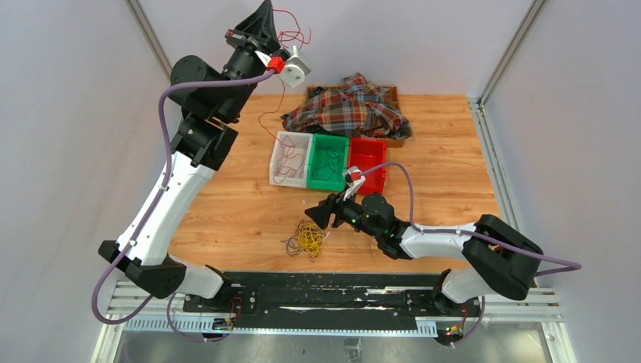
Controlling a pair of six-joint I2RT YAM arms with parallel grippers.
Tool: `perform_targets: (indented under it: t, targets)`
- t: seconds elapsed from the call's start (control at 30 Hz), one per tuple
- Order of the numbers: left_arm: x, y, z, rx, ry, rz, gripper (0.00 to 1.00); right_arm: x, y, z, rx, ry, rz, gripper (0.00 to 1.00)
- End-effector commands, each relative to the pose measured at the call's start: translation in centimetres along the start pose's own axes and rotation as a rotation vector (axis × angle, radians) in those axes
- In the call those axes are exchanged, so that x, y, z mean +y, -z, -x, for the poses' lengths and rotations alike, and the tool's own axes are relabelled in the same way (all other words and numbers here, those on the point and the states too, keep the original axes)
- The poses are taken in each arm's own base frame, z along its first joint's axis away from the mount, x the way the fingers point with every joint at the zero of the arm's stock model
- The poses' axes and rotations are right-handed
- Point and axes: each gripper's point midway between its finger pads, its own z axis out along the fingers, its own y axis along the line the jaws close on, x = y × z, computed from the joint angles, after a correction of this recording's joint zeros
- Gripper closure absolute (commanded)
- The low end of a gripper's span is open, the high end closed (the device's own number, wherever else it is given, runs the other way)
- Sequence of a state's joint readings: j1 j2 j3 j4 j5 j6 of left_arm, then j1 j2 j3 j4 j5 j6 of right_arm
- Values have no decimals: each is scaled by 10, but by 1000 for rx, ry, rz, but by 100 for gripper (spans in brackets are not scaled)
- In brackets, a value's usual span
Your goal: Untangle the cables
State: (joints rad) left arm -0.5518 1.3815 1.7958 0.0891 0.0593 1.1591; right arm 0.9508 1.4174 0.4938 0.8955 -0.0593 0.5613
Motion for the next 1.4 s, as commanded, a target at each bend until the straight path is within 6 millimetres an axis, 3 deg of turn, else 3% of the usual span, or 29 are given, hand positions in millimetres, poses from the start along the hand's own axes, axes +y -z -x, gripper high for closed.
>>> perform_targets:
  t: [0.0, 0.33, 1.03, 1.2, 1.37]
  targets:
    - [32, -3, 15, -52, -16, 97, 99, -10, 5, 10, -42, -14, -34, 37]
    - [-10, -10, 3, -53, -34, 23, 99, -21, 15, 13, -68, -15, -71, 37]
    - [-56, -41, -35, 22, -91, 15, 99, -33, 20, 10, -75, -35, -98, 41]
    - [-68, -34, -44, 57, -68, -7, 99, -36, 23, 10, -79, -40, -104, 43]
    - [-120, 0, -69, 147, -26, -152, 99, -39, 27, 13, -88, -44, -115, 43]
